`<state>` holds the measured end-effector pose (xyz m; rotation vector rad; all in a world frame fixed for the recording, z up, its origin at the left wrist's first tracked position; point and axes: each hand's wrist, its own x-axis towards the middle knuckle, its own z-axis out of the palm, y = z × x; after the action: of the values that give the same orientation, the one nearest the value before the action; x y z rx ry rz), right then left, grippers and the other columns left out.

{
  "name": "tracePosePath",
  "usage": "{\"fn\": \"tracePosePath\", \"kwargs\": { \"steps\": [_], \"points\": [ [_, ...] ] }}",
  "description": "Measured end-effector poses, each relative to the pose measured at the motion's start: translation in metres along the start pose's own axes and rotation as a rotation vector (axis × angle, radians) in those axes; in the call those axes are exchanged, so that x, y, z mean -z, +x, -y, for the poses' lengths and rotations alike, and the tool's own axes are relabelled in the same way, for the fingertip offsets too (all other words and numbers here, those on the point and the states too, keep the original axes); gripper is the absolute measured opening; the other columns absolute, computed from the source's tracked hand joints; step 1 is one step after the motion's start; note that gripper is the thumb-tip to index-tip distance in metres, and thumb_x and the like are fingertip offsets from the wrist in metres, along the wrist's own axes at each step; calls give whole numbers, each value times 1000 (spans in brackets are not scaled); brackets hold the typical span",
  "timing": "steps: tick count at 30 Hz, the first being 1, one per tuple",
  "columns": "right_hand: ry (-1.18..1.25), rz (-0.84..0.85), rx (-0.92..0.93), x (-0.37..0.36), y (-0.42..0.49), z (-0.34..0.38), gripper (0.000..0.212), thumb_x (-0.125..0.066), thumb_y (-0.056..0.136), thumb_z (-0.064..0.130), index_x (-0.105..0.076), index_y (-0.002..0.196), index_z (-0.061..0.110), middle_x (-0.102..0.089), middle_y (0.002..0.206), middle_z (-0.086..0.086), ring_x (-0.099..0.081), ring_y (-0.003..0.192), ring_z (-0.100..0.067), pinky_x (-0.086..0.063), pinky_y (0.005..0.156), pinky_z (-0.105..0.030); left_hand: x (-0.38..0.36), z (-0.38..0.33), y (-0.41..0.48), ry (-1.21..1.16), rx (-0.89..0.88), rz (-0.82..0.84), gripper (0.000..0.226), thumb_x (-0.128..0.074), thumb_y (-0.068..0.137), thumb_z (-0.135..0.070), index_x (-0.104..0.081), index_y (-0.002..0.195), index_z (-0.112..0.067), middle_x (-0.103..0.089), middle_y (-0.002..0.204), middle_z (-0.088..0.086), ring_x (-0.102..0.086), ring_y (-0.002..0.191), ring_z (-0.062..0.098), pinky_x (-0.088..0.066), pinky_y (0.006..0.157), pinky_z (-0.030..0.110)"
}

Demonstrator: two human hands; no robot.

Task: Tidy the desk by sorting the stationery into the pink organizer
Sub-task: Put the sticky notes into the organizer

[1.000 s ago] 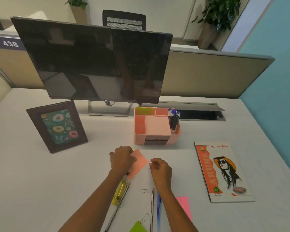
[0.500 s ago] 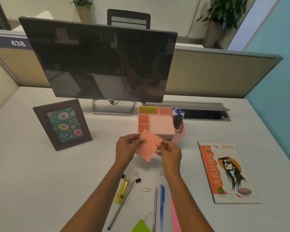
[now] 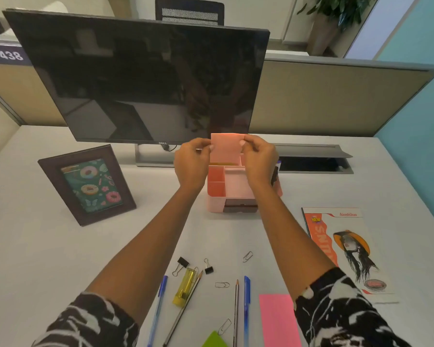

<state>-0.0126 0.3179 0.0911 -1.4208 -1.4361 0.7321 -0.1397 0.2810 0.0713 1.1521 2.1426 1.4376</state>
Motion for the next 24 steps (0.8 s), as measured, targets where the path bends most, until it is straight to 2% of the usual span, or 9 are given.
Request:
{"fn": "tracePosePath", "kwargs": {
  "steps": [2, 3, 6, 13, 17, 19, 24],
  "points": [
    [-24, 10, -17, -9, 4, -5, 22, -58, 92, 22, -70, 108, 14, -71, 105, 0, -58, 88, -6, -37, 61, 4, -6, 4, 5, 46, 17, -10, 17, -63, 89, -33, -74, 100, -24, -74, 95, -5, -64, 79, 9, -51, 66, 22],
    [-33, 19, -25, -13, 5, -7, 22, -58, 92, 23, -70, 108, 14, -70, 106, -1, -59, 89, -8, -39, 66, 1, -8, 7, 6, 66, 26, -13, 18, -63, 89, -34, -73, 101, -24, -74, 95, -5, -65, 81, 11, -51, 67, 22],
    [-63, 44, -58, -23, 8, -15, 23, -58, 92, 24, -69, 110, 16, -70, 108, -2, -62, 95, -12, -45, 75, -13, -12, 15, 8, 131, 46, -7, 22, -61, 91, -35, -73, 104, -23, -74, 98, -3, -67, 84, 15, -51, 69, 24],
    [-181, 96, -108, -35, 10, -29, 27, -56, 94, 24, -67, 116, 12, -69, 112, -6, -64, 99, -20, -45, 77, -20, -19, 32, 11, 242, 110, 71, 28, -61, 91, -36, -71, 112, -21, -73, 104, 2, -67, 87, 22, -55, 77, 33],
    [-214, 99, -120, -33, 6, -29, 31, -53, 95, 24, -62, 122, 11, -67, 117, -8, -65, 99, -22, -51, 78, -25, -20, 40, 11, 208, 167, 67, 28, -63, 90, -36, -70, 113, -22, -72, 108, 0, -67, 90, 19, -52, 78, 29],
    [-191, 95, -106, -29, -1, -28, 33, -54, 94, 23, -60, 125, 13, -65, 120, -6, -65, 100, -20, -51, 75, -24, -17, 46, 5, 183, 180, 56, 29, -64, 89, -38, -70, 113, -22, -72, 109, -1, -67, 92, 19, -51, 79, 30],
    [-48, 62, 34, -14, -50, -33, 33, -63, 89, 13, -62, 121, 15, -62, 125, -4, -58, 114, -18, -48, 91, -27, 3, 61, -41, 123, 133, 20, 25, -64, 89, -35, -70, 109, -21, -72, 104, -2, -62, 83, 9, -49, 75, 25]
  ]
}}
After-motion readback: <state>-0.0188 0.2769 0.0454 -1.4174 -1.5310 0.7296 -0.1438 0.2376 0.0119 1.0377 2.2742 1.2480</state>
